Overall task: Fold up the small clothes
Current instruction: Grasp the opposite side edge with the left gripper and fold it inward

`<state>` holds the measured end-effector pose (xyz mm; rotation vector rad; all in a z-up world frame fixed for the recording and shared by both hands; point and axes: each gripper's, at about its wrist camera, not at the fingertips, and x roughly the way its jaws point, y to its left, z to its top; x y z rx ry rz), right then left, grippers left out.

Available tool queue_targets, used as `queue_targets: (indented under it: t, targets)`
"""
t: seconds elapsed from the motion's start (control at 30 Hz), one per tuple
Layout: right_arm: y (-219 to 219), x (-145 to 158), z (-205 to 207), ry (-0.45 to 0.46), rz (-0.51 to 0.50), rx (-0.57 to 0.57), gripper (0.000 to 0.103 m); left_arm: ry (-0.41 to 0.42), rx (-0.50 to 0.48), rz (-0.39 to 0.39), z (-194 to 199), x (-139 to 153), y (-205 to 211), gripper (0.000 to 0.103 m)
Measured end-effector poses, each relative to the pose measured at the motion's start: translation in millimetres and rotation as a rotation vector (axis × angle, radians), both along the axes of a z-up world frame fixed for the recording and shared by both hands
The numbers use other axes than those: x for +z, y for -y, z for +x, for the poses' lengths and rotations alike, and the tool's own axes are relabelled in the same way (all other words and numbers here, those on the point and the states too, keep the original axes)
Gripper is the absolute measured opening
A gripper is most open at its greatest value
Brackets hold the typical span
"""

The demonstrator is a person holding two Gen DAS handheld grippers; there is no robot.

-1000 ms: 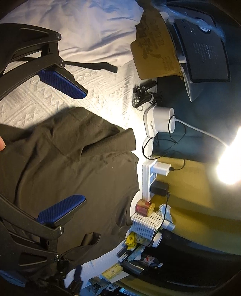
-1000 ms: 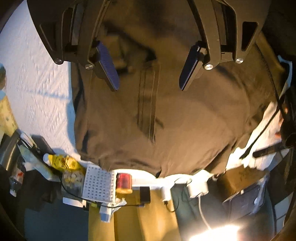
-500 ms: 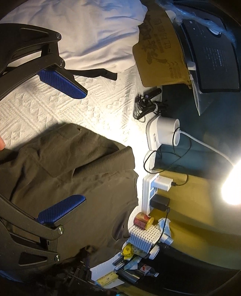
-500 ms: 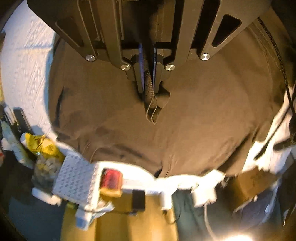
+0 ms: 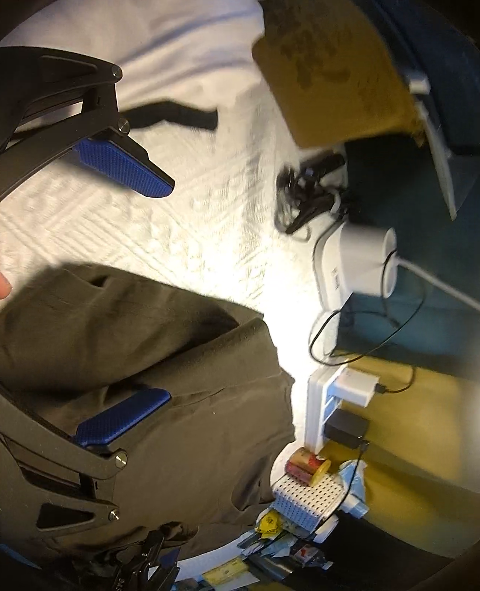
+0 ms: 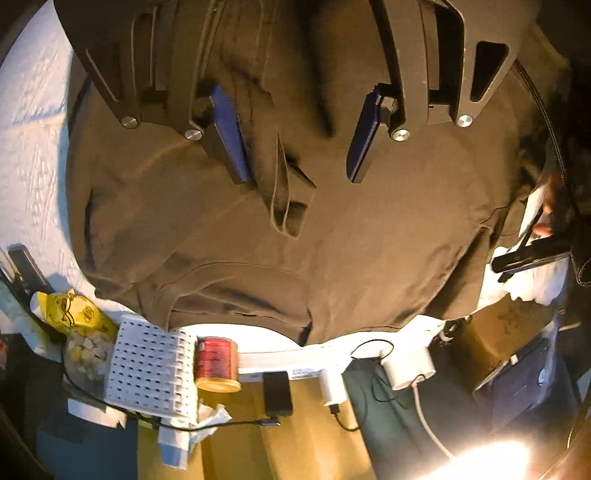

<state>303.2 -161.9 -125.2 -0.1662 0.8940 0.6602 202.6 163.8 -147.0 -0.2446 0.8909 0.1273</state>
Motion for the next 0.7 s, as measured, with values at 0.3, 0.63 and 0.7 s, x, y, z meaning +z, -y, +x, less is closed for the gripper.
queue_targets:
  t: [0.3,0.63,0.7]
  targets:
    - [25,16,-10,0.047,0.009,-0.055,0.058,-0.027,-0.076,0.094,7,-9,11,0.058]
    - [75,32,-21,0.09,0.036,-0.129,0.058,0.057,-0.101,0.056,-12,17,27,0.009]
    - [86,32,-22,0.092,0.04,-0.142,0.058,0.077,-0.107,0.052,-16,25,34,0.009]
